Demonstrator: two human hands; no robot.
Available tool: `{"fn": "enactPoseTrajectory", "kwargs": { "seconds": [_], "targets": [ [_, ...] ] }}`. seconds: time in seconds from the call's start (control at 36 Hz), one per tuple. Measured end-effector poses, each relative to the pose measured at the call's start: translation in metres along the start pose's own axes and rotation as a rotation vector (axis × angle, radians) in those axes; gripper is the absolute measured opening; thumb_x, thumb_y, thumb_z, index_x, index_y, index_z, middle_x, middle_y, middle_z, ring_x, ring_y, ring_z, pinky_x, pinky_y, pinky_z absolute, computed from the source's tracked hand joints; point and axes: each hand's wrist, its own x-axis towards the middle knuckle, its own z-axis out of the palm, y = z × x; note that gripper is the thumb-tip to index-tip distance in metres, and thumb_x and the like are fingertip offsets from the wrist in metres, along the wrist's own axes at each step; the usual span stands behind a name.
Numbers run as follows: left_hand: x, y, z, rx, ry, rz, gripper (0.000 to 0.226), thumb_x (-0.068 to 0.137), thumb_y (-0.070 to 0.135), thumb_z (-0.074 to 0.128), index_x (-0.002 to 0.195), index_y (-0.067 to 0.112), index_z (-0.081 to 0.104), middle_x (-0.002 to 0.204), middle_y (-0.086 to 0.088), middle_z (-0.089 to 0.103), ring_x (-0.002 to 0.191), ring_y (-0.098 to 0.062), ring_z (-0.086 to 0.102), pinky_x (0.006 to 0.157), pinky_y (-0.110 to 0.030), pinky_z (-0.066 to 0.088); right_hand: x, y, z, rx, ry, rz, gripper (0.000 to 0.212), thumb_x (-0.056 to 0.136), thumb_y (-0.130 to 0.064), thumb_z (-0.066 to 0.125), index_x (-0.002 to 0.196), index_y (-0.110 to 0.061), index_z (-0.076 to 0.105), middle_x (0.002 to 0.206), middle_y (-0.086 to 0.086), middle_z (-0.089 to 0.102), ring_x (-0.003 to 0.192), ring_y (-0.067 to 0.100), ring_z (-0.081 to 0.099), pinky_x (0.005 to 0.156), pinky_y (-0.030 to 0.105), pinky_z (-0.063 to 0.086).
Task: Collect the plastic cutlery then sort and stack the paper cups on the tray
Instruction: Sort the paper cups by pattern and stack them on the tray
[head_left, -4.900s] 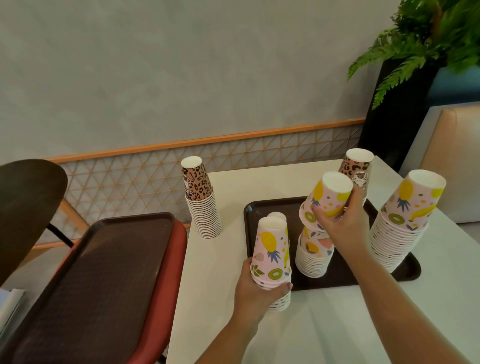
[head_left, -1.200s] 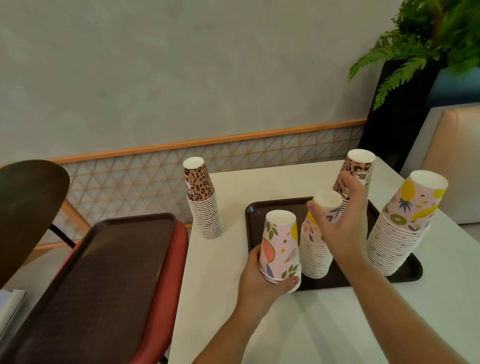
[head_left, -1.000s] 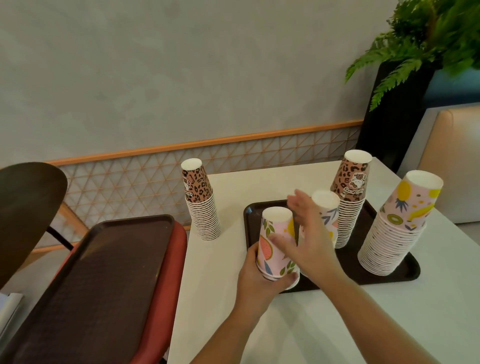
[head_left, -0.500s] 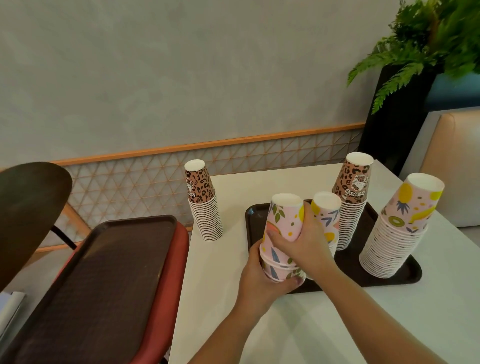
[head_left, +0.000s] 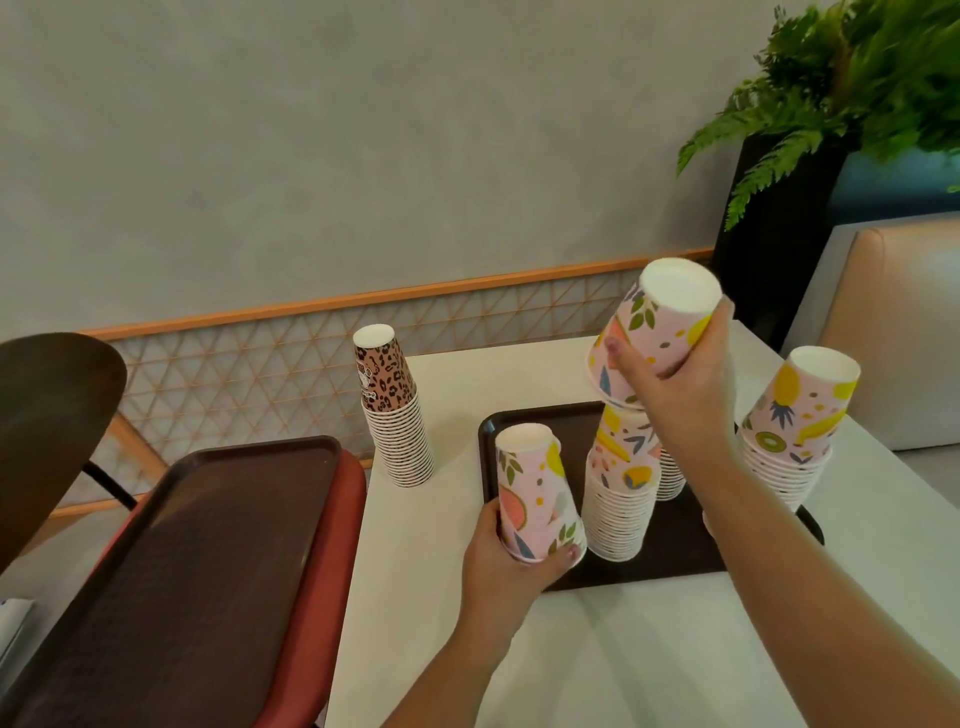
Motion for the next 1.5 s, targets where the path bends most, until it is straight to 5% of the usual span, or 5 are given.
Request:
{"fn": "enactPoseTrajectory", "kwargs": {
  "seconds": [0.17, 0.56, 0.78, 1.06, 1.5],
  "targets": [
    [0.009, 0.012, 0.006, -0.049, 0.082, 0.076, 0.069, 0.057, 0.014, 0.088, 0.115, 0.024, 0.053, 0.111, 0.013, 0.064, 0.104, -0.004, 0.06, 0.071, -0.008, 0.05, -0.016, 0.03, -0.001, -0.01, -0.104, 0.107, 0.066, 0.075, -0.028, 0.073, 0.126, -0.027, 0.032, 0.105, -0.028, 0.046, 0.094, -0.013, 0.049, 0.073, -0.002, 0.039],
    [0.04, 0.076, 0.041, -0.113, 0.173, 0.22, 0.065, 0.061, 0.016, 0.085, 0.117, 0.019, 0.052, 0.11, 0.009, 0.062, 0.099, -0.004, 0.06, 0.076, -0.014, 0.047, -0.046, 0.114, -0.023, -0.325, -0.598, 0.387, 0.088, 0.068, -0.019, 0.077, 0.139, -0.016, 0.026, 0.137, 0.006, 0.041, 0.128, 0.023, 0.041, 0.101, 0.032, 0.038],
    [0.056, 0.098, 0.073, -0.022, 0.141, 0.342, 0.065, 0.063, 0.019, 0.084, 0.118, 0.018, 0.05, 0.104, 0.016, 0.059, 0.094, 0.003, 0.058, 0.073, -0.006, 0.05, -0.021, 0.055, -0.045, -0.003, -0.272, 0.228, 0.044, 0.095, -0.027, 0.047, 0.136, -0.026, 0.035, 0.136, -0.008, 0.046, 0.126, 0.007, 0.043, 0.095, 0.017, 0.036],
    [0.067, 0.063, 0.103, 0.104, 0.075, 0.276, 0.069, 0.061, 0.018, 0.086, 0.116, 0.032, 0.047, 0.102, 0.023, 0.056, 0.094, 0.003, 0.056, 0.072, -0.006, 0.045, -0.008, 0.062, -0.038, -0.042, -0.406, 0.157, 0.073, 0.076, -0.027, 0.073, 0.137, -0.025, 0.032, 0.129, -0.012, 0.049, 0.115, 0.0, 0.046, 0.076, -0.006, 0.036],
    [0.071, 0.025, 0.119, 0.226, 0.078, 0.232, 0.07, 0.064, 0.023, 0.084, 0.123, 0.021, 0.047, 0.108, 0.02, 0.05, 0.098, 0.006, 0.046, 0.07, 0.004, 0.037, -0.015, 0.101, -0.037, -0.13, -0.512, 0.19, 0.073, 0.07, -0.028, 0.077, 0.133, -0.022, 0.038, 0.128, -0.004, 0.052, 0.116, 0.008, 0.048, 0.092, 0.019, 0.041]
  ]
}}
